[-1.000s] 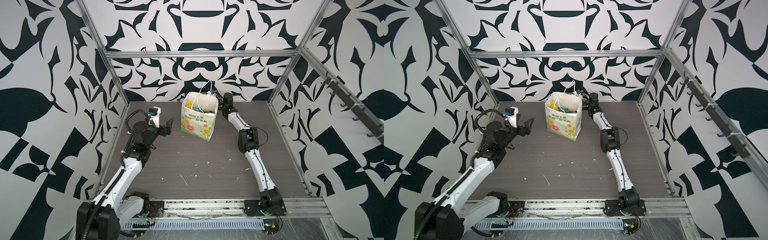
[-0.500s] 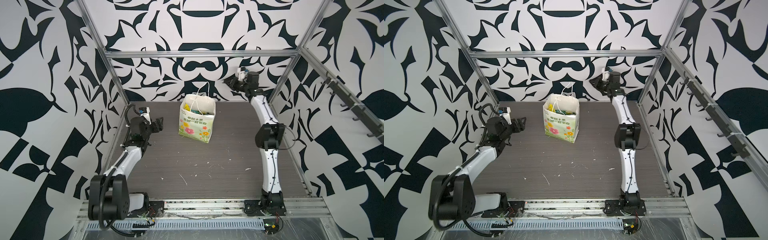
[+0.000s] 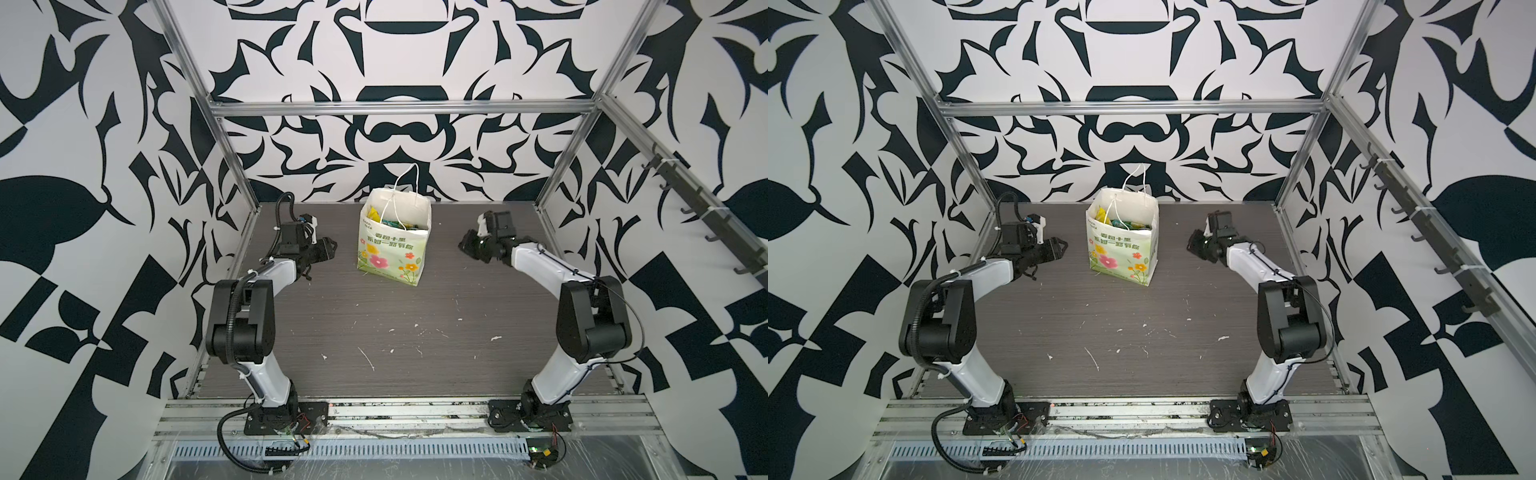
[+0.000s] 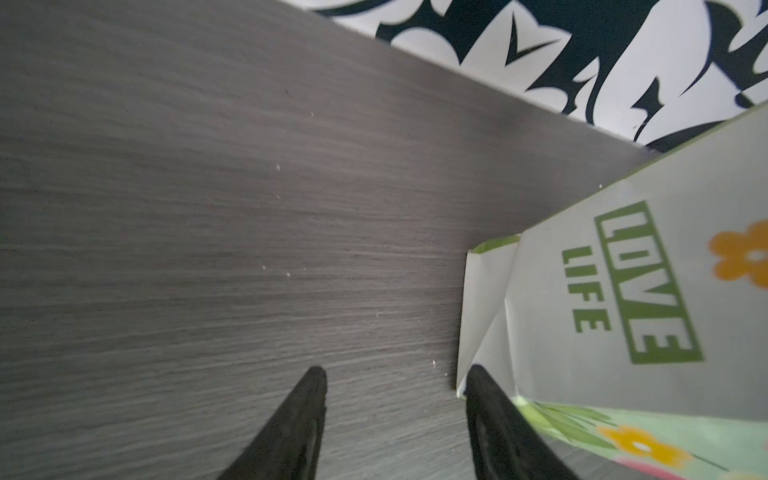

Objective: Take the snacks out of the paper bag

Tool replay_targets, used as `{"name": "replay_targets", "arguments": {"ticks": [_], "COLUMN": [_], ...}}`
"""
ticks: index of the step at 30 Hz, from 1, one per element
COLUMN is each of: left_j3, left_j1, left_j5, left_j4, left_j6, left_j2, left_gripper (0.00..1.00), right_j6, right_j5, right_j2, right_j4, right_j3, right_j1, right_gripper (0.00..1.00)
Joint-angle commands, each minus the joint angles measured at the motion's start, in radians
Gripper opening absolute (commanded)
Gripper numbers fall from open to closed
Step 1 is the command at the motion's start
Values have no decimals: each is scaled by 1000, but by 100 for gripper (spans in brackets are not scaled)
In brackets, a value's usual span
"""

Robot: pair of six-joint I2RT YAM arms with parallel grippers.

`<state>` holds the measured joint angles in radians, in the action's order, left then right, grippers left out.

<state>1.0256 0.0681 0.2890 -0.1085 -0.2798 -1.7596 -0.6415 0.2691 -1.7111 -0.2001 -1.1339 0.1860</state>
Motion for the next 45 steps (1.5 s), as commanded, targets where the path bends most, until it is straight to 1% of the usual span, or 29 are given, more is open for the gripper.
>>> {"name": "replay_targets", "arguments": {"ticks": [1, 3, 6, 9, 14, 16, 19, 23, 26, 27, 28, 29, 30, 31, 33, 36, 38, 39, 41, 42, 43, 45], "left_j3": [24, 27, 43, 44, 24, 18, 1, -42, -76, -89, -96, -102, -106, -112, -112, -86, -69, -57, -15, 14, 53, 197], "left_j1": [26, 50, 89, 119, 155, 173, 207, 272, 316, 330, 341, 346, 347, 346, 346, 339, 329, 320, 301, 292, 281, 269], "left_j5": [17, 11, -2, 2, -1, -4, -18, -44, -46, -54, -71, -90, -102, -109, -150, -226, -239, -225, -193, -185, -171, -138], "left_j4": [37, 27, 24, 0, -38, -44, -41, -41, -43, -43, -36, -21, -4, 4, 43, 133, 174, 193, 236, 258, 284, 381], "left_j6": [5, 5, 8, -6, -34, -41, -52, -78, -104, -109, -110, -110, -108, -108, -80, -27, 8, 24, 61, 81, 101, 153], "left_j2": [-40, -70, -106, -133, -153, -156, -143, -88, -42, -25, -10, 5, 22, 40, 89, 189, 270, 315, 391, 421, 437, 422], "left_gripper": [57, 56, 57, 57, 57, 57, 57, 57, 57, 57, 57, 57, 57, 57, 58, 59, 62, 64, 68, 72, 75, 80], "right_j6": [-7, -17, -22, -18, -34, -27, 27, 102, 154, 170, 179, 146, 110, 106, 114, 92, 123, 153, 182, 183, 181, 203], "right_j5": [-12, 6, 69, 94, 122, 124, 68, -101, -188, -206, -230, -281, -308, -270, -120, 12, 50, 51, 110, 137, 151, 155], "right_j2": [93, 91, 45, 0, -65, -83, -64, -3, 49, 66, 82, 100, 118, 134, 167, 212, 223, 222, 214, 214, 214, 210], "right_j4": [92, 122, 159, 207, 269, 259, 208, 96, 74, 75, 77, 68, 51, 66, 123, 169, 113, 53, -4, -20, -28, -54], "right_j3": [114, 153, 162, 161, 137, 109, 63, -2, -16, -15, -14, -11, -6, 6, 37, 60, 16, -28, -88, -115, -131, -186], "right_j1": [19, 39, 68, 96, 98, 98, 98, 88, 65, 57, 47, 37, 20, -4, -79, -160, -175, -174, -168, -167, -162, -131], "right_gripper": [15, 15, 16, 17, 17, 17, 17, 18, 23, 28, 36, 53, 69, 71, 71, 67, 66, 65, 63, 62, 62, 62]}}
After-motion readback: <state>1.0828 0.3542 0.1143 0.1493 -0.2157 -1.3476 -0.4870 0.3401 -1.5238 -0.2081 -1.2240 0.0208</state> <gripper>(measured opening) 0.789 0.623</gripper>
